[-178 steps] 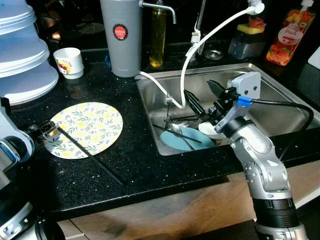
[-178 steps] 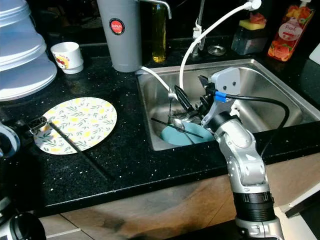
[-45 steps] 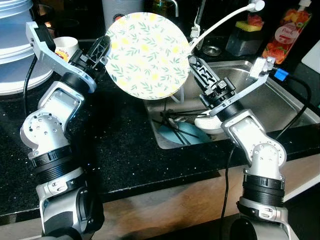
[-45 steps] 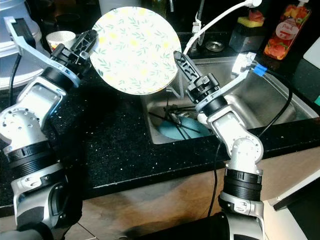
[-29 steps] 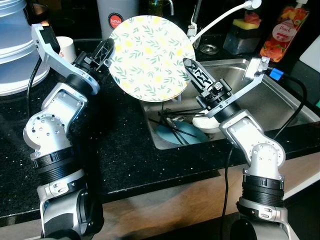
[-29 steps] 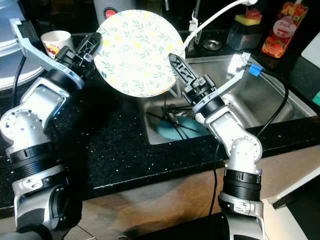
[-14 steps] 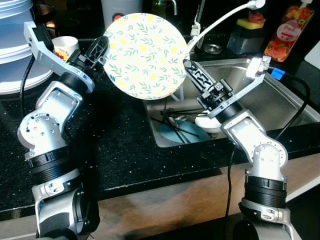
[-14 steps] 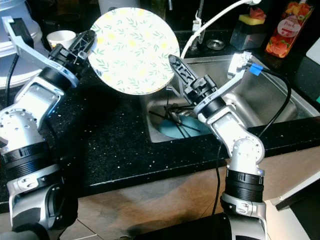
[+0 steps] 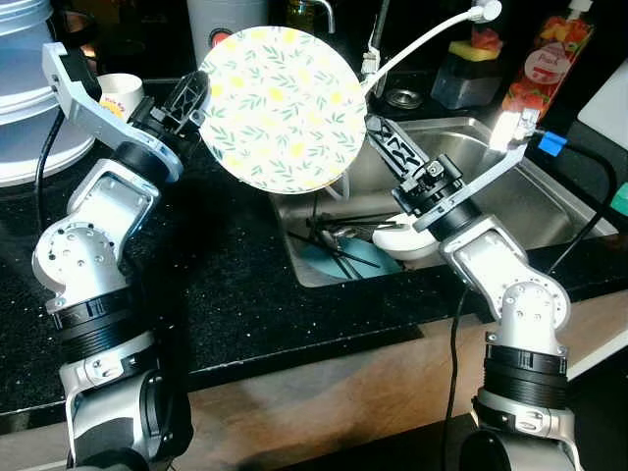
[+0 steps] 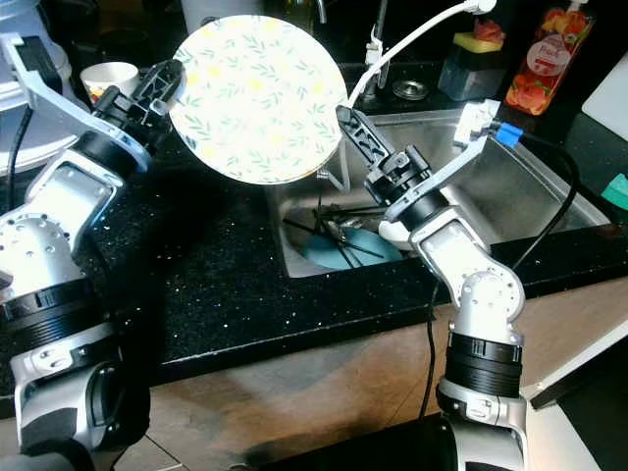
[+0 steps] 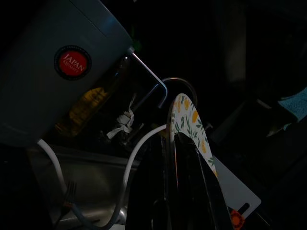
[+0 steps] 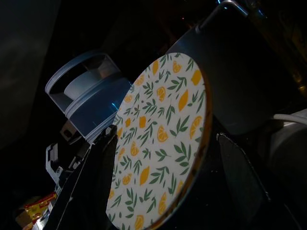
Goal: Kitchen organization
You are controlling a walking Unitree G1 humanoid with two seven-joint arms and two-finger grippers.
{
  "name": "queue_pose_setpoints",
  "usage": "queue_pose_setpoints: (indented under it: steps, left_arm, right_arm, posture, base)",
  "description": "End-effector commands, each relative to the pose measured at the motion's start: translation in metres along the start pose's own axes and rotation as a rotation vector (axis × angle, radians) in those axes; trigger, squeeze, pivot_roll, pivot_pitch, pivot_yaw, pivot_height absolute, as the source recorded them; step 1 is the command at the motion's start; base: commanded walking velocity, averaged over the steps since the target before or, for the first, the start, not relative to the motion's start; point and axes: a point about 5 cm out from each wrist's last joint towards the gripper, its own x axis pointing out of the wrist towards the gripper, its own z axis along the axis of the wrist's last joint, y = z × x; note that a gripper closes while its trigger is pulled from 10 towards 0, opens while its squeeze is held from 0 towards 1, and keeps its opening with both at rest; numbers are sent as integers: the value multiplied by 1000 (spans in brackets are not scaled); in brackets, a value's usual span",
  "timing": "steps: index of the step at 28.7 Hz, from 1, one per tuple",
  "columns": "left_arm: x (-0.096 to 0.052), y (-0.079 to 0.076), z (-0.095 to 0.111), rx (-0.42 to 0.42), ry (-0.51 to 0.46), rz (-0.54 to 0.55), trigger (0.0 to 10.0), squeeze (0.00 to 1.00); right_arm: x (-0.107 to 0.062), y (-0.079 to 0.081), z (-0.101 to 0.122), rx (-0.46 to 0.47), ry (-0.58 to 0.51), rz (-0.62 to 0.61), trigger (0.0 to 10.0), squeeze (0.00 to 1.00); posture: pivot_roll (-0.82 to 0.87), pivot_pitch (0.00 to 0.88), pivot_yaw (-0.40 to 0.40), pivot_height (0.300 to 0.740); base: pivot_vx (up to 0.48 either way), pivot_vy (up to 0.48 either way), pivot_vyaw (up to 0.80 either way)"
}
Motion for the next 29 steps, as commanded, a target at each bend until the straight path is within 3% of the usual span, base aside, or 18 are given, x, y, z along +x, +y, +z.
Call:
queue_pose_setpoints:
  steps: [1,17,29]
  left_arm:
    - [-1,1,1,3,-5,-1,10000,0]
    - [-1,3,0,11,4,8,10000,0]
    - [1,18,1,69,20,93,10000,0]
  right_arm:
    - [-3,1,2,-14,-9,-3,10000,0]
    - [-4,1,2,-16,-16,2,10000,0]
    - [-9,-2,5,-39,-38,-23,10000,0]
  posture:
    - [122,51,-28,740]
    - [123,53,-28,740]
    - [118,57,-15,740]
  base:
    - [0,0,0]
    - [0,0,0]
    - [0,0,0]
